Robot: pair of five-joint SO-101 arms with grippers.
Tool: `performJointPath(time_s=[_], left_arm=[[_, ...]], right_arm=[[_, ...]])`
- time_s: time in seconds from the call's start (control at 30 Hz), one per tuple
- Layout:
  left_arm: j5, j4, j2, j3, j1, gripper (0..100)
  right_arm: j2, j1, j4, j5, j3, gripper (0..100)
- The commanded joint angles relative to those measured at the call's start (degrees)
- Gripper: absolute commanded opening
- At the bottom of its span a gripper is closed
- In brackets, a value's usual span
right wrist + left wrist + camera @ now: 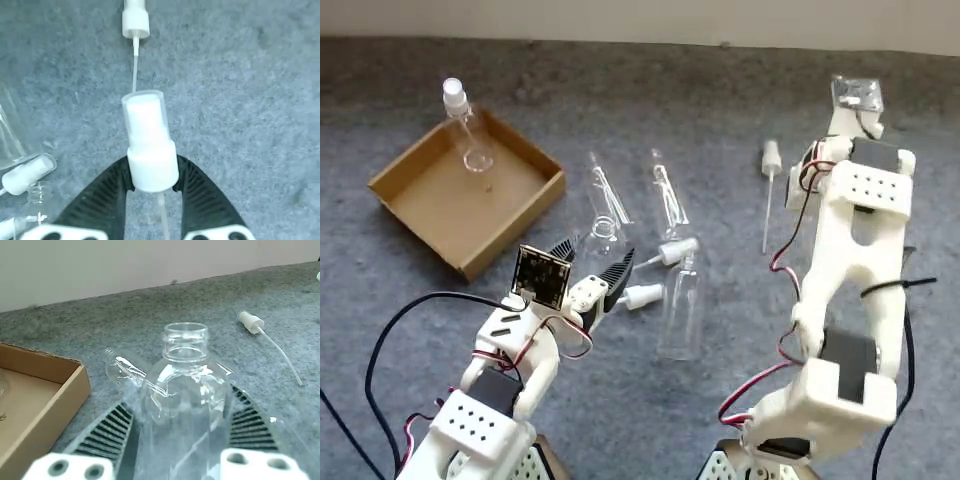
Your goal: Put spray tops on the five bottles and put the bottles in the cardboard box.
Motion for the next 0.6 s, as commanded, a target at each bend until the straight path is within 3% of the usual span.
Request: performJointPath(time_s=[0.0,0.3,0.57], left_arm=[[0.3,-1.2,-0.9,1.5,1.1,7],[0.5,-1.2,-0.9,1.5,1.2,7],[0.6,-1.2,-0.9,1.5,1.3,7]], right_arm=[[-10.3,-0.2,0.9,-0.6,-3.2,0.9],[-25.2,-9.5,1.0,-0.6,-2.3,0.9],[-37.5,-18.0,0.4,-0.4,10.9,0.9]])
